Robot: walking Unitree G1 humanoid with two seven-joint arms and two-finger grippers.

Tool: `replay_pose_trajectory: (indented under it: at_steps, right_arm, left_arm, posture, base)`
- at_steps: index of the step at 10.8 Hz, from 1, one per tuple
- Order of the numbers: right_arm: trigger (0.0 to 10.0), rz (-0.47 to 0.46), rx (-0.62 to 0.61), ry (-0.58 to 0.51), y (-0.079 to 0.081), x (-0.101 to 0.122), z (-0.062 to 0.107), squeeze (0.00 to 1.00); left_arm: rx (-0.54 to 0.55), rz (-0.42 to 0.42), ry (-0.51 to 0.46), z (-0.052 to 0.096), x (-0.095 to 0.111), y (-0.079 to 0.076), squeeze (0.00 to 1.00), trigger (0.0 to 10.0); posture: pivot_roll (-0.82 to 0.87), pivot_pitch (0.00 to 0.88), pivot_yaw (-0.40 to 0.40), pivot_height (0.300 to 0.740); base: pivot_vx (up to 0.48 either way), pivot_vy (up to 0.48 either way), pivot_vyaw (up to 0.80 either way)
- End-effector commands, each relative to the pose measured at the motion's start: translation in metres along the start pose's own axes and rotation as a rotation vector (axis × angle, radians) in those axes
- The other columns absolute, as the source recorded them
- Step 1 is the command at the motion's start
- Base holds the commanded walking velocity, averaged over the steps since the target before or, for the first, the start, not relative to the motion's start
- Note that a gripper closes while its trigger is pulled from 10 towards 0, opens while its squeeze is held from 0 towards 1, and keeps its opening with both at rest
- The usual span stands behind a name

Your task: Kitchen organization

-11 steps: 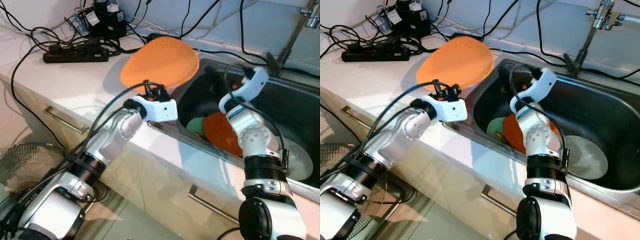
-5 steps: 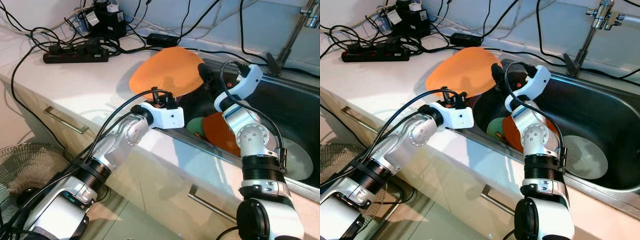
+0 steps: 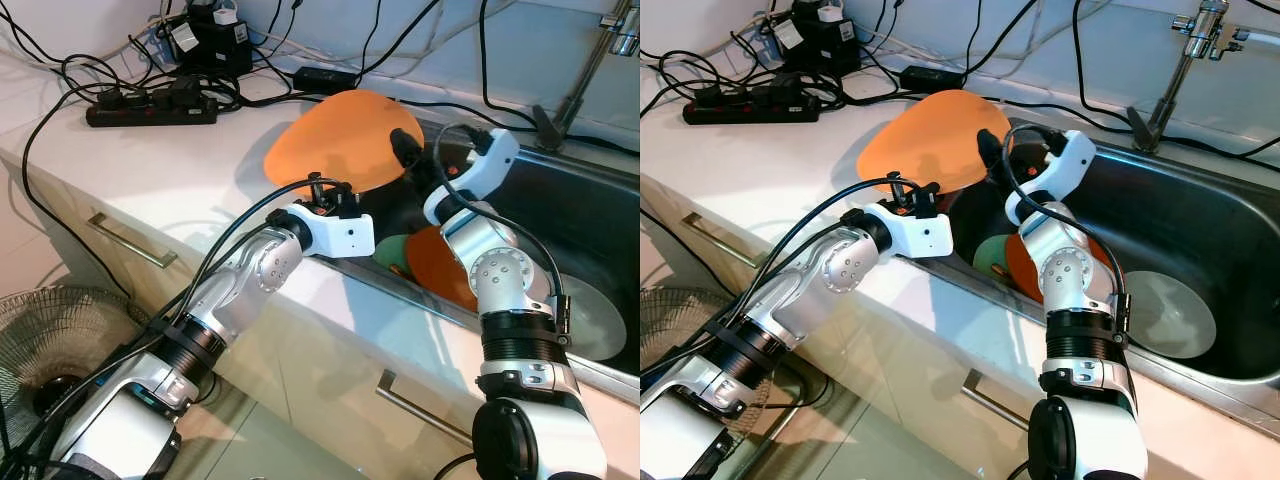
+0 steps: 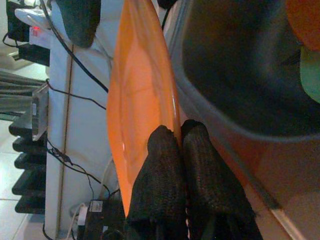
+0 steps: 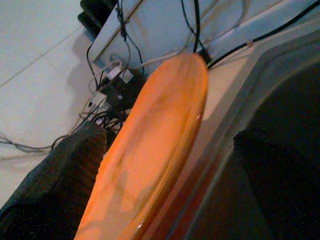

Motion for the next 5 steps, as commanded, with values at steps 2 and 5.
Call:
replay_pose_trajectory:
  at_steps: [2,5]
  right_arm:
    - [10.0,0.009,0.021,0.012,0.0048,-0.0032,0.0009,0.00]
    - [0.0,0.013,0.033,0.019,0.0066,-0.0040,0.0011,0.00]
  left_arm:
    - [0.044,-0.031,-0.065,-0.0018,0.0160,0.0120,0.00,10.0]
    - [0.044,-0.038,-0.066,-0.0023,0.0160,0.0114,0.00,10.0]
  posture:
    - [0.18,0.036,0.041,0.740]
    - [0.18,0.031,0.042,0.740]
  base:
    - [0.000,0.000,0.00]
    - [0.000,0.000,0.00]
Point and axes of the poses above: a point about 5 cm out from each wrist's last joint towards the gripper, its own z axis pointing back from the gripper into the wrist, its own x axis along the axis of the wrist's last joint, y = z × x, the point moved 3 cm from there along -z, pointing out of the wrist towards the gripper, and after that the axes turned 12 degrees about z, right-handed, at the moved point
